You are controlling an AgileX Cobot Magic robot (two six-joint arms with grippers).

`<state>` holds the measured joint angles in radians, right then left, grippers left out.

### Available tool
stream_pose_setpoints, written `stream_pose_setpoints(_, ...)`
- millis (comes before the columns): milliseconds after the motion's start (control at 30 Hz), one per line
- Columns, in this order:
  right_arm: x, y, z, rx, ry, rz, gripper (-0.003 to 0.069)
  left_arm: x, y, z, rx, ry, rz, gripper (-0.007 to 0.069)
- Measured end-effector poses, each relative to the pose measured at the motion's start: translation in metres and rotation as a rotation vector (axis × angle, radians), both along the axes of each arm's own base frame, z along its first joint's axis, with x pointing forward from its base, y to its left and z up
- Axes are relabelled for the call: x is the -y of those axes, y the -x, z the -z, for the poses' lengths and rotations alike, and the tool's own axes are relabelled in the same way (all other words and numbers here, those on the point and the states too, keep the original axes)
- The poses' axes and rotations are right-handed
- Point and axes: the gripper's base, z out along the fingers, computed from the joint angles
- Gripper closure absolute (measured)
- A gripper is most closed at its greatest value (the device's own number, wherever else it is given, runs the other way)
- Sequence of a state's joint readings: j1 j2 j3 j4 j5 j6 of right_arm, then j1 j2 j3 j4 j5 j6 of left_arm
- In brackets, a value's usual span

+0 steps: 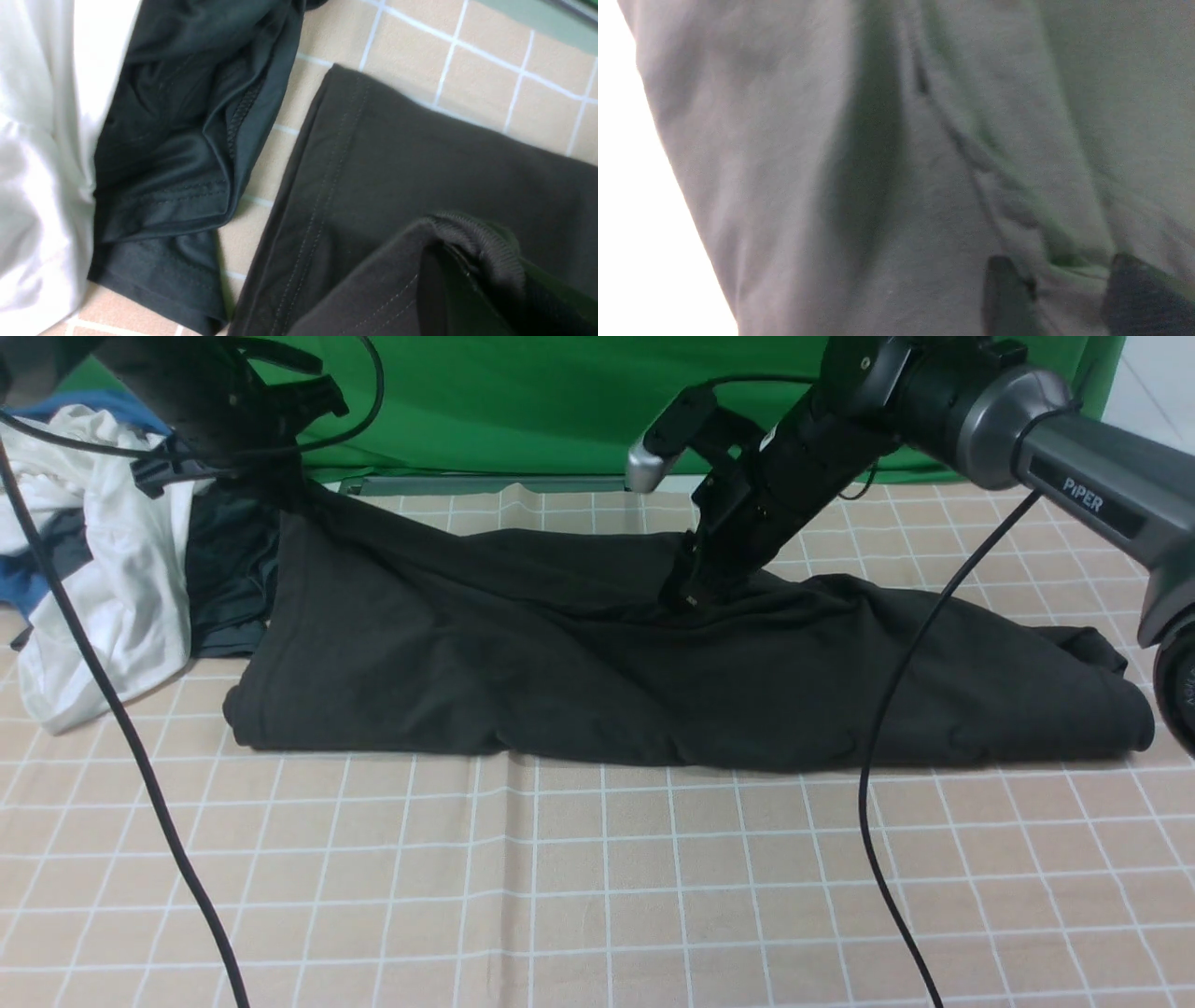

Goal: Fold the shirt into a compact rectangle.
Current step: 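Fold the black garment in half by bringing its near edge over to the far edge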

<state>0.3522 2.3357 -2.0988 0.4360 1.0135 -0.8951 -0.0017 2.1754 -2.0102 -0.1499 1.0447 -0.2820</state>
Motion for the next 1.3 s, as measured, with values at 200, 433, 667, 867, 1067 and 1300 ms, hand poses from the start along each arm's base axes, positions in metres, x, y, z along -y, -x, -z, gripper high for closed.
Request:
stream_pose_setpoints(200, -0.014, -0.001, 0.015, 0.071, 0.047, -0.065, 0.0218, 0.000, 0.000, 0.001, -0.001, -0.006, 0.003, 0.0589)
stream_pose_setpoints(433, -0.011, -0.008, 0.034, 0.099, 0.117, -0.077, 0.0498, 0.000, 0.000, 0.001, -0.001, -0.007, 0.003, 0.0589)
stream_pose_setpoints(667, 0.000, -0.022, 0.009, 0.207, 0.088, -0.012, 0.0596, -0.001, -0.003, 0.000, 0.026, -0.010, -0.003, 0.0589)
stream_pose_setpoints(867, 0.014, -0.040, -0.015, 0.368, 0.032, 0.094, 0.0597, -0.002, -0.012, 0.002, 0.103, -0.013, -0.019, 0.0589)
stream_pose_setpoints(1067, 0.010, -0.050, -0.003, 0.439, 0.013, 0.130, 0.0597, -0.002, -0.019, 0.022, 0.086, -0.024, -0.011, 0.0589)
stream_pose_setpoints(1300, 0.008, -0.060, 0.025, 0.461, 0.013, 0.156, 0.0565, -0.004, -0.029, 0.038, 0.129, -0.055, 0.004, 0.0528)
